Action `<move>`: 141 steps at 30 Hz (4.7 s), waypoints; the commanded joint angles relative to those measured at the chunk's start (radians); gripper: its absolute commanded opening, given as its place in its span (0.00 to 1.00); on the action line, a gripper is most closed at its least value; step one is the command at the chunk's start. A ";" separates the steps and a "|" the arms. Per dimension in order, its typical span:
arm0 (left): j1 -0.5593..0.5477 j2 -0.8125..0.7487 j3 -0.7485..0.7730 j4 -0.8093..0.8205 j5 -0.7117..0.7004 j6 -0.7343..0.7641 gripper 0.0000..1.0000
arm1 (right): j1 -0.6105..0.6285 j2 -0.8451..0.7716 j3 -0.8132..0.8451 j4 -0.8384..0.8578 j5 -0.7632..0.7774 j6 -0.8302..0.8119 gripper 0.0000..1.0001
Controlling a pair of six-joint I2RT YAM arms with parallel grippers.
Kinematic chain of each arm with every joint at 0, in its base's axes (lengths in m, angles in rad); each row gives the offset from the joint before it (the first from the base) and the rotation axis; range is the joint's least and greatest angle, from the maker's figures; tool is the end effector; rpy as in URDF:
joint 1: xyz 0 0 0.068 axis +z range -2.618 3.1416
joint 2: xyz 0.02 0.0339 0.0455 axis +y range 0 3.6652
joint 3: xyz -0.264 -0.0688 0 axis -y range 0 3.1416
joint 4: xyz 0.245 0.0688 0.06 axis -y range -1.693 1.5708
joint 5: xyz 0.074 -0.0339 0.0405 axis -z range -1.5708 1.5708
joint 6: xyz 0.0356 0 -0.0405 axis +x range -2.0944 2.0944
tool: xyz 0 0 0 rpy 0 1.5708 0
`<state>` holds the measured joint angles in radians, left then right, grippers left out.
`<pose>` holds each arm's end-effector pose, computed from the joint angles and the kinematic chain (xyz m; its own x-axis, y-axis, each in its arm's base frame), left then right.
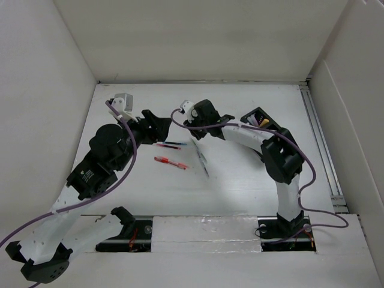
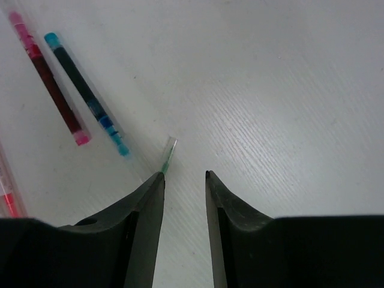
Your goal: Organize the desk
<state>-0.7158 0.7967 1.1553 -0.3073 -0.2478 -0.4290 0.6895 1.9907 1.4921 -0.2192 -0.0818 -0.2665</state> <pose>0.1206 -0.0933 0.4500 -0.1526 -0.4017 -0.9030 0.4265 0.7974 -0.4269 0.3484 0.2910 0.2181 -0.3101 -0.5959 -0.7408 -0.7911 0.5939 -0.1465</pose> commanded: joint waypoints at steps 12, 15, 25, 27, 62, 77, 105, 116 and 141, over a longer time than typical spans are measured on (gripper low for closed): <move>0.004 -0.022 -0.034 0.013 -0.004 -0.004 0.69 | 0.041 0.188 0.172 -0.077 0.031 0.128 0.37; 0.004 -0.024 -0.037 0.014 0.002 -0.005 0.69 | 0.041 0.197 0.169 -0.074 0.028 0.142 0.36; 0.004 -0.024 -0.028 0.005 -0.013 0.004 0.69 | 0.031 0.180 0.096 -0.042 0.059 0.181 0.18; 0.004 -0.016 -0.023 0.005 -0.010 0.006 0.69 | 0.031 0.169 0.092 -0.042 0.076 0.181 0.10; 0.004 0.157 0.064 0.097 0.107 0.021 0.69 | -0.502 -0.927 -0.640 0.412 -0.176 0.167 0.00; 0.004 0.219 0.083 0.111 0.136 0.012 0.67 | -0.789 -0.773 -0.843 1.092 -0.567 0.409 0.00; 0.004 0.095 0.027 0.047 -0.028 -0.008 0.64 | -0.163 -0.794 -0.704 0.346 -0.101 0.053 0.00; 0.004 0.038 -0.045 -0.027 -0.122 -0.047 0.56 | 0.107 -0.337 -0.466 0.268 0.016 0.134 0.56; 0.004 0.015 0.044 -0.007 0.002 0.047 0.58 | 0.143 -0.210 -0.513 0.425 0.171 0.336 0.00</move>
<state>-0.7158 0.8188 1.1221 -0.3489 -0.2550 -0.4057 0.8265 1.8561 1.0111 0.1413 0.0830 0.0334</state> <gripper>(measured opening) 0.577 0.047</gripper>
